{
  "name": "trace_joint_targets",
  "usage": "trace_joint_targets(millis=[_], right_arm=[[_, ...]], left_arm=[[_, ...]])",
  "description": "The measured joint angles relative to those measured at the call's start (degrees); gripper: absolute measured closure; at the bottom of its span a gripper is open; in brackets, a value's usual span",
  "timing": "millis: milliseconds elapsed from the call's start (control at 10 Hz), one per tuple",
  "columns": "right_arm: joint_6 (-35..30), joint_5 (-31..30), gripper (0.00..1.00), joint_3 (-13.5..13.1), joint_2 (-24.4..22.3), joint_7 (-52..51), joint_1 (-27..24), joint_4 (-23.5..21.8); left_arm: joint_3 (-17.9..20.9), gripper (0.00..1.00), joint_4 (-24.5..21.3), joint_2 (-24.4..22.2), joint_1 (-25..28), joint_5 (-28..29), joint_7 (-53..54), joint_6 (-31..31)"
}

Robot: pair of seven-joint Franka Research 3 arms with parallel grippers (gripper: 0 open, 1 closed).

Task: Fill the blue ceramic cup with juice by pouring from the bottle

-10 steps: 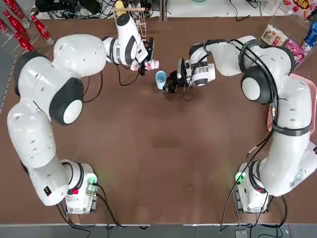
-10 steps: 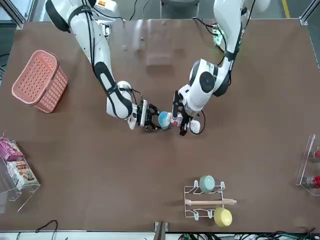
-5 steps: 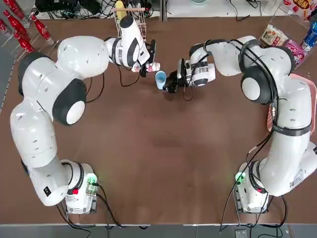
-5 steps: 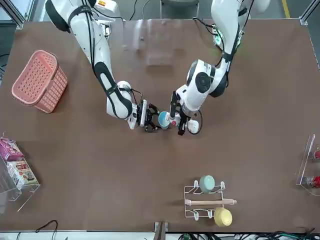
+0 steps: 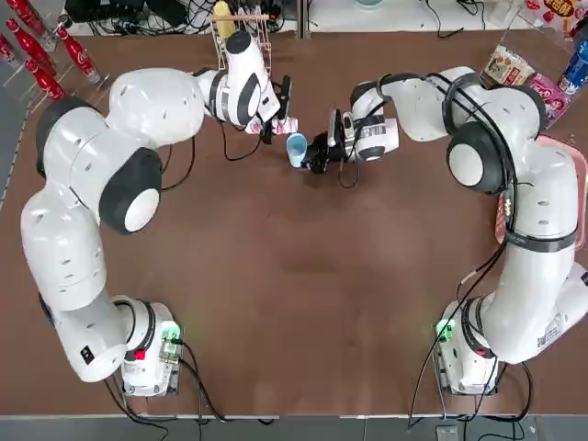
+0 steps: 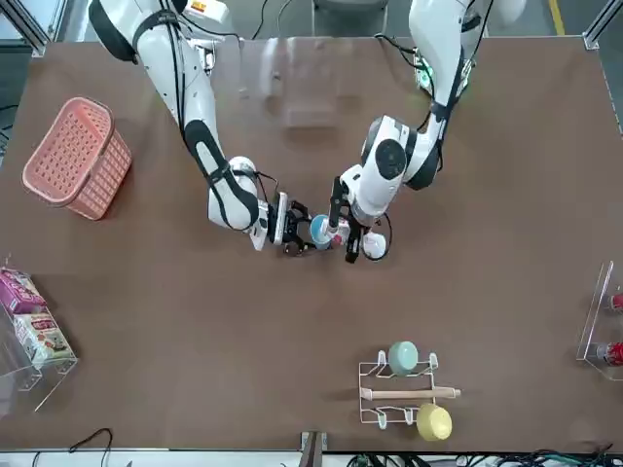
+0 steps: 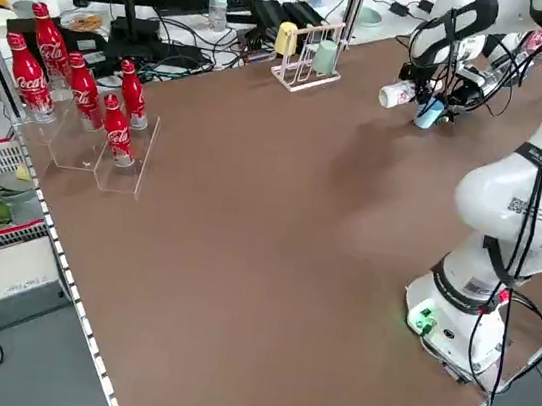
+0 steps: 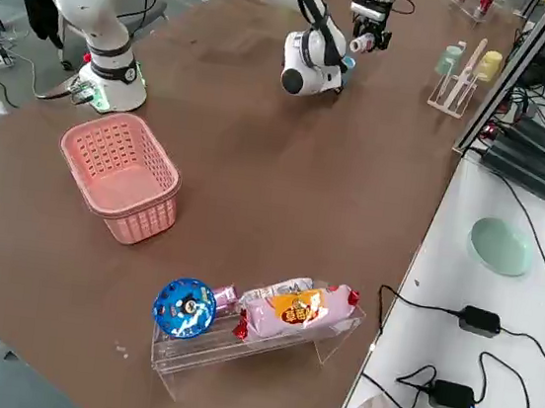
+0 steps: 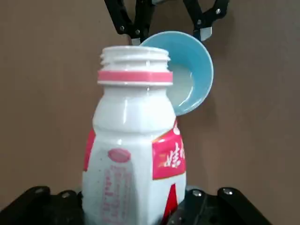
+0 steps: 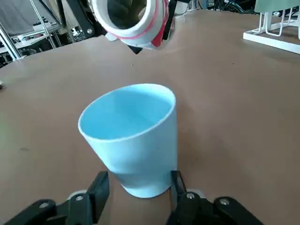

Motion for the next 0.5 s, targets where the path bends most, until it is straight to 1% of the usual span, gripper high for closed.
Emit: trace_joint_targets(millis=[200,500], right_arm=[[-0.05,0.0,0.38,0.02,0.0,0.0,-0.05,-0.01],[-0.08,0.0,0.38,0.04,0.0,0.0,-0.08,-0.01]], left_arm=[[0.08,0.64,0.08,0.01,0.0,0.2,-0.07,0.0],[0.15,0.64,0.08,0.08,0.0,2.07,-0.28,-0.02]])
